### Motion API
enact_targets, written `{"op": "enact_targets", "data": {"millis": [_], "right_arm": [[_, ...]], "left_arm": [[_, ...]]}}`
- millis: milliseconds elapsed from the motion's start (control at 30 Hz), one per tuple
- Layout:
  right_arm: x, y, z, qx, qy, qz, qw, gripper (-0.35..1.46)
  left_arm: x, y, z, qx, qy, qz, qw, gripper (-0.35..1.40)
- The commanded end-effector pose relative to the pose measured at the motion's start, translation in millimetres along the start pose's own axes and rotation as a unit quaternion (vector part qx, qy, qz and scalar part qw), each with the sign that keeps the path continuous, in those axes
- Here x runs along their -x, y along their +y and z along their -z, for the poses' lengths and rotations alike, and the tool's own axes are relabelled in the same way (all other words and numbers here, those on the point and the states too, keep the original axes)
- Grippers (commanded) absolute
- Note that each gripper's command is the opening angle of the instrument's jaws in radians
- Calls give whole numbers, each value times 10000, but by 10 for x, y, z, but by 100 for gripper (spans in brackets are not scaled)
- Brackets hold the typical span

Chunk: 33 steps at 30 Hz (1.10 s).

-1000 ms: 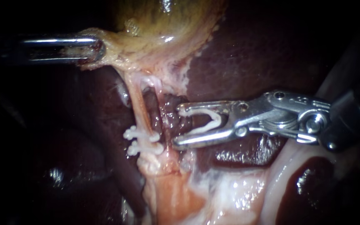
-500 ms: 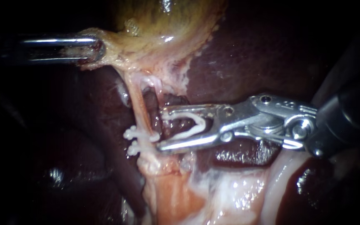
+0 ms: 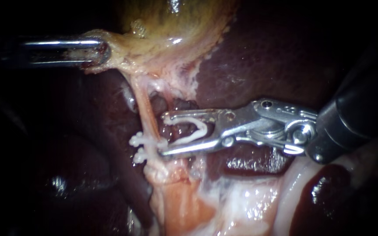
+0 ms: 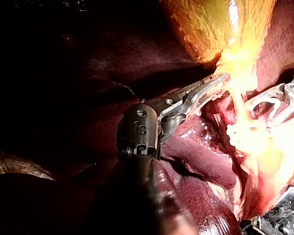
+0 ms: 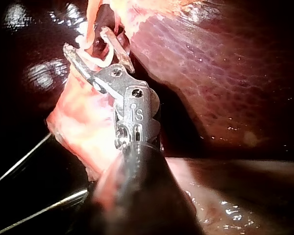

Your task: Clipping third clip left tube

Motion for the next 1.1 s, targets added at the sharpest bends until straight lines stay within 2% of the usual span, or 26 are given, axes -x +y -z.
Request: {"op": "enact_targets", "data": {"millis": [33,267,600,800,967,1100], "right_arm": [[1,2,-1,9,-5,7,10000,50],[-2,9,-18,65,9,7,10000,50],[-16,26,-59,102,11,-18,9999,50],[-26,33,-80,111,203,-24,9997,50],[-35,33,-86,110,274,-40,9996,50],[-48,31,-85,71,448,-35,9990,50]], "left_arm": [[0,0,0,-1,0,-1,10000,-35],[1,0,-1,-4,2,-1,10000,-35],[1,1,-2,-10,5,-4,10000,-35],[3,1,-5,-17,10,-8,10000,-35],[3,1,-5,-18,10,-8,10000,-35],[3,0,-5,-16,10,-8,10000,-35]]}}
